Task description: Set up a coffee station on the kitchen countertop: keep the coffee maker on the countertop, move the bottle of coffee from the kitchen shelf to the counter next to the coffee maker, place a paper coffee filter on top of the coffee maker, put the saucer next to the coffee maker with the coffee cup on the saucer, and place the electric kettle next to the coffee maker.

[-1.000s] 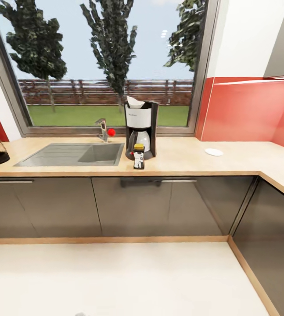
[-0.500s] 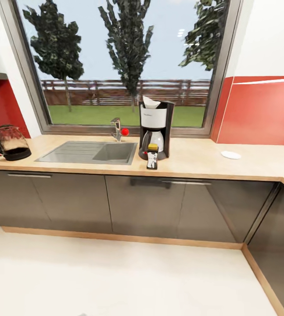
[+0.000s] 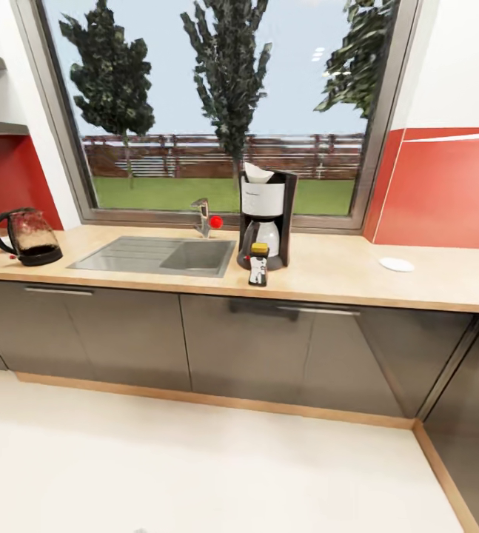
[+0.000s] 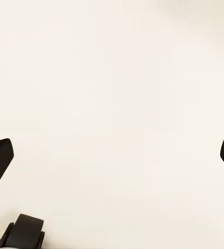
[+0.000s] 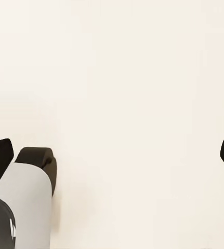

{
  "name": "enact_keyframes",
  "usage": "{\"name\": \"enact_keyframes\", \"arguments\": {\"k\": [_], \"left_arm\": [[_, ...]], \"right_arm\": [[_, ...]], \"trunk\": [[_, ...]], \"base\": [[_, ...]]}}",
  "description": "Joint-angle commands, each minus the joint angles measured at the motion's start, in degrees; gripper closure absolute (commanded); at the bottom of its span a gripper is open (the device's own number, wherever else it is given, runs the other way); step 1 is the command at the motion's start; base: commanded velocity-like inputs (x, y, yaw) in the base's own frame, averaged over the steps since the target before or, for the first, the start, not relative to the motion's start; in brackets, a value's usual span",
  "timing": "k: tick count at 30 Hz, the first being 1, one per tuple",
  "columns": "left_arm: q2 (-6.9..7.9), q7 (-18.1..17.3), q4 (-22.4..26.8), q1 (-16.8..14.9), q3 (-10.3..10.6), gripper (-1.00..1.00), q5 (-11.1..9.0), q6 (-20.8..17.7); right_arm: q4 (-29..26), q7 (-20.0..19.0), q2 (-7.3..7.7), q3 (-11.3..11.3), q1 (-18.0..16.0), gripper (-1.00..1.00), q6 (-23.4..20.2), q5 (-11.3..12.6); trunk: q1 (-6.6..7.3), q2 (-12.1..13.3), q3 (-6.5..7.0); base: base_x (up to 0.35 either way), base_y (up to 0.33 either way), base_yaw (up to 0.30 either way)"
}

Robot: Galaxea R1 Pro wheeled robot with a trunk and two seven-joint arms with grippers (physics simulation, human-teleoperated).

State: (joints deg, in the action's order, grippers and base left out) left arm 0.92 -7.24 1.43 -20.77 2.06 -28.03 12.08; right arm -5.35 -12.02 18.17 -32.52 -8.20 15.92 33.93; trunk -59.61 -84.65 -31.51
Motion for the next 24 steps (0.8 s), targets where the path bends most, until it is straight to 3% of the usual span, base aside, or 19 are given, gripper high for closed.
{"name": "enact_keyframes", "arguments": {"k": [1,14,24], "left_arm": [[0.01,-0.32,-0.11,-0.06,0.22,-1.00,-0.53,0.16],[0.04,-0.32,-0.11,-0.06,0.22,-1.00,-0.53,0.17],[0.05,-0.32,-0.11,-0.06,0.22,-1.00,-0.53,0.15]], "right_arm": [[0.02,-0.28,0.02,-0.35,-0.01,-1.00,0.18,0.61],[-0.01,-0.28,0.02,-0.35,0.03,-1.00,0.25,0.55],[0.03,-0.28,0.02,-0.35,0.03,-1.00,0.25,0.59]], "trunk": [[0.00,-0.03,-0.06],[0.00,-0.03,-0.06],[0.00,-0.03,-0.06]], "base": [[0.000,-0.007,0.259],[0.000,-0.001,0.259],[0.000,0.000,0.041]]}}
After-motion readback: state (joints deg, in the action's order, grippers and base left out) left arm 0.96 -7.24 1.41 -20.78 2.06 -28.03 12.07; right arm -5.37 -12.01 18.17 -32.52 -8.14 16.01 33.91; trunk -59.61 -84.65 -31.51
